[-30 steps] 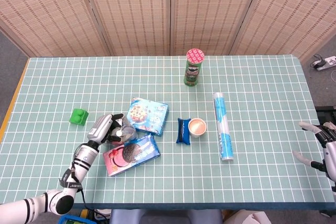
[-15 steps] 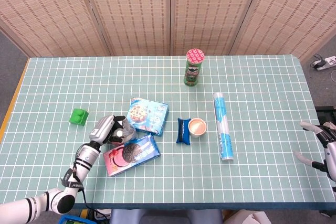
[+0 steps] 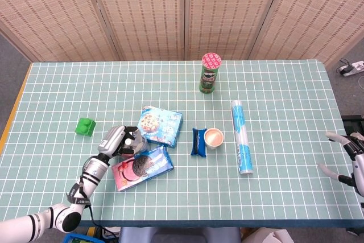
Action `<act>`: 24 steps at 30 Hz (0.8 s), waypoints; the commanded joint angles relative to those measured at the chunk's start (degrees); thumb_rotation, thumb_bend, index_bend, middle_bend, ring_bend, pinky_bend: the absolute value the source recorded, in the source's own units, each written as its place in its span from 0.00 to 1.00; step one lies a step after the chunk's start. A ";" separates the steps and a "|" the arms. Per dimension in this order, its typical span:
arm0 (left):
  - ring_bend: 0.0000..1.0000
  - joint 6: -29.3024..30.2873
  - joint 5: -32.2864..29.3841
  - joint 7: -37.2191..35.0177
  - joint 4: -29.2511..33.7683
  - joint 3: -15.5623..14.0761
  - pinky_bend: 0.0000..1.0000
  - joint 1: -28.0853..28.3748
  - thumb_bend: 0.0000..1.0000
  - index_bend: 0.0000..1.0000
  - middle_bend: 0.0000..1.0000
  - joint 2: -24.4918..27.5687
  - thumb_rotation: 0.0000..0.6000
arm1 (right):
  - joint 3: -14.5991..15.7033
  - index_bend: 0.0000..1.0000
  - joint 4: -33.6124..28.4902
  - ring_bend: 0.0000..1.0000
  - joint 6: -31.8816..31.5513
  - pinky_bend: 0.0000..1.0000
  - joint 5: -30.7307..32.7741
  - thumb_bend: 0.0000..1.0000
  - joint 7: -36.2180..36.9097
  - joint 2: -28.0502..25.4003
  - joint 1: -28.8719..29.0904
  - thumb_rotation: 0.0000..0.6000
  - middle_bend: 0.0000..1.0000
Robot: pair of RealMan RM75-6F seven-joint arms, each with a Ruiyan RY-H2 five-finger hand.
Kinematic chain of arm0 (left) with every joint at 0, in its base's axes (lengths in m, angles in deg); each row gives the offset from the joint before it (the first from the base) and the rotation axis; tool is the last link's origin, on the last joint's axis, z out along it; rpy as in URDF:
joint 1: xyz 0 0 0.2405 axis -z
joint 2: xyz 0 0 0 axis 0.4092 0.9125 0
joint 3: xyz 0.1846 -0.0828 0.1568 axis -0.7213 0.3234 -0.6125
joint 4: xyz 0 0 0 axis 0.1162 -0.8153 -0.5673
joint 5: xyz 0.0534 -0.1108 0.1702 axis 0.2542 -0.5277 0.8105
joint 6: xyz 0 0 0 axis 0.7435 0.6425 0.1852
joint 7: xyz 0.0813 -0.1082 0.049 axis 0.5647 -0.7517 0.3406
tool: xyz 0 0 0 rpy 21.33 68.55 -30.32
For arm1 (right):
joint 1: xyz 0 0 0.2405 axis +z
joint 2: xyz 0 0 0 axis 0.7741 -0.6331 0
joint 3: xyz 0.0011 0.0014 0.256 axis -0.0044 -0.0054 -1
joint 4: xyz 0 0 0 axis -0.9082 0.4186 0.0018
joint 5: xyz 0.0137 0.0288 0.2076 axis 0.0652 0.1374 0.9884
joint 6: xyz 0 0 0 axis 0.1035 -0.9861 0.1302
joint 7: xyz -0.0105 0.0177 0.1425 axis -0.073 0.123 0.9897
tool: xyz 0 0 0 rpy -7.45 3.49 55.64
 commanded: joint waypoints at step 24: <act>1.00 4.91 0.87 3.33 10.37 2.52 1.00 -0.83 0.43 0.82 1.00 4.64 1.00 | 0.01 0.28 0.14 0.29 -0.32 0.35 -0.22 0.05 0.57 -0.10 -0.14 1.00 0.36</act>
